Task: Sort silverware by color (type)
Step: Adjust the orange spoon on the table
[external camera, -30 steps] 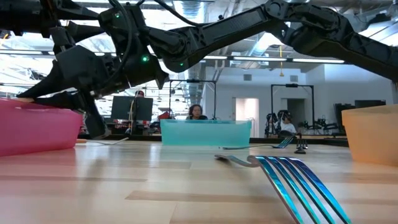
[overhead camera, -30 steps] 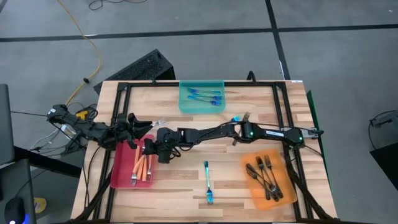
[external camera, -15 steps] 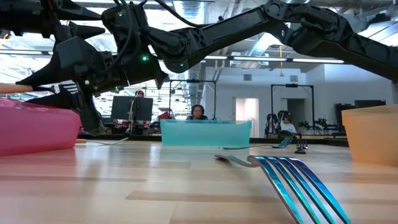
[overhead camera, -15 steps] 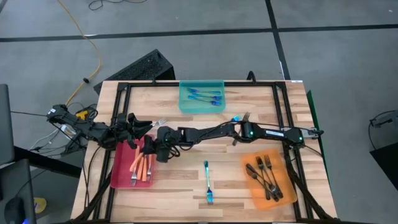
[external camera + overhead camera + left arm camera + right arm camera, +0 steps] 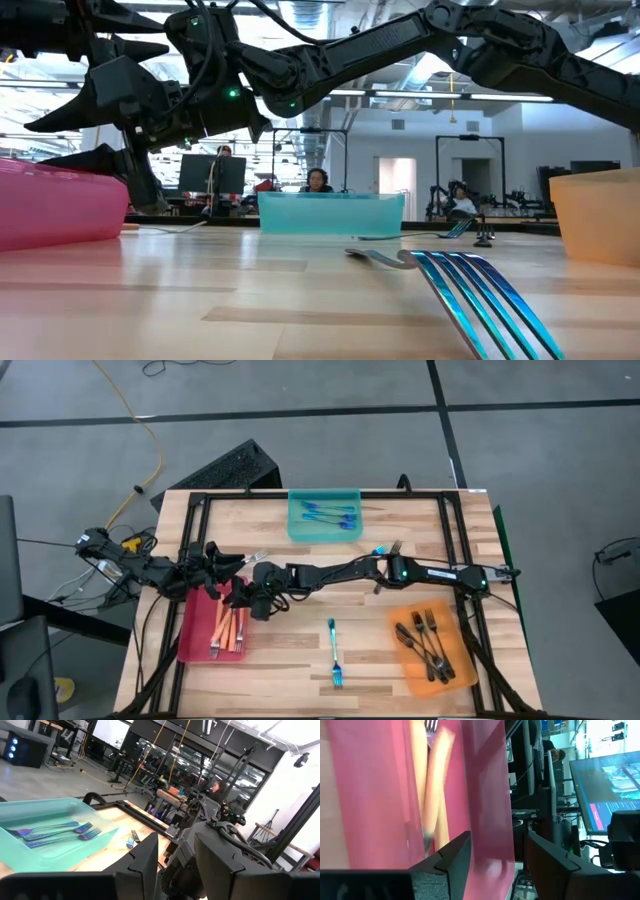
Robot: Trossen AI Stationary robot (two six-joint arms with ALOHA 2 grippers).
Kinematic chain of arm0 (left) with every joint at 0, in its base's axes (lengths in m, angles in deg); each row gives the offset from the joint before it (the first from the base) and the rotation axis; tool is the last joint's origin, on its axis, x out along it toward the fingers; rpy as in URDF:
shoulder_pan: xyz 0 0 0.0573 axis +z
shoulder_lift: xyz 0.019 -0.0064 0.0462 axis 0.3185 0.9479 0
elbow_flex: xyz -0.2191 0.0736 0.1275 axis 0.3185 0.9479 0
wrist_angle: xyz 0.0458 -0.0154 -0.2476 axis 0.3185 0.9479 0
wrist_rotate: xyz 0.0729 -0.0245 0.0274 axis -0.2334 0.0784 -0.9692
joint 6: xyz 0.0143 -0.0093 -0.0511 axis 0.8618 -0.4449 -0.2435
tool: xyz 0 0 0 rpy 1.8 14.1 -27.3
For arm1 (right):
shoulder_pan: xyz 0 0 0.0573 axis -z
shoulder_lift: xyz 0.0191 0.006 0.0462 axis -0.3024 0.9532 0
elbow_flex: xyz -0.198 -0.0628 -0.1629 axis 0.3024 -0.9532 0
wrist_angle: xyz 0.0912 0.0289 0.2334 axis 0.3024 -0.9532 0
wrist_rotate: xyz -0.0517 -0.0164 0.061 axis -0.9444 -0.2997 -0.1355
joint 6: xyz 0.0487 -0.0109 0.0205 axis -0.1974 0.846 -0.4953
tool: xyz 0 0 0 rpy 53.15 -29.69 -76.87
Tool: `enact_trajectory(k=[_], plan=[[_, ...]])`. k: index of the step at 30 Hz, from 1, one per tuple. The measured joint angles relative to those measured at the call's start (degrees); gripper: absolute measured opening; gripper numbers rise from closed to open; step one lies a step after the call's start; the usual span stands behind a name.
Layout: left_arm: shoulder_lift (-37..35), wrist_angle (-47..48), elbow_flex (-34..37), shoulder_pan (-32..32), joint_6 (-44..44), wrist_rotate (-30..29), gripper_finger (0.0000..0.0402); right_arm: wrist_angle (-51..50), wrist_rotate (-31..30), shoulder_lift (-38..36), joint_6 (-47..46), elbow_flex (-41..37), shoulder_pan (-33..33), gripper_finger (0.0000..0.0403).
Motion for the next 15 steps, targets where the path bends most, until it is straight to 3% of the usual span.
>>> enact_trajectory(k=[7, 15], plan=[[0.00, 0.00, 0.02, 0.00, 0.02, 0.00, 0.0112, 2.65, -0.87, 0.07, -0.06, -0.08, -0.32, 0.0206], [0.00, -0.77, 0.04, 0.01, -0.64, 0.24, 0.0112, 7.42, -11.41, 0.01, -8.35, -0.27, -2.31, 0.0205]])
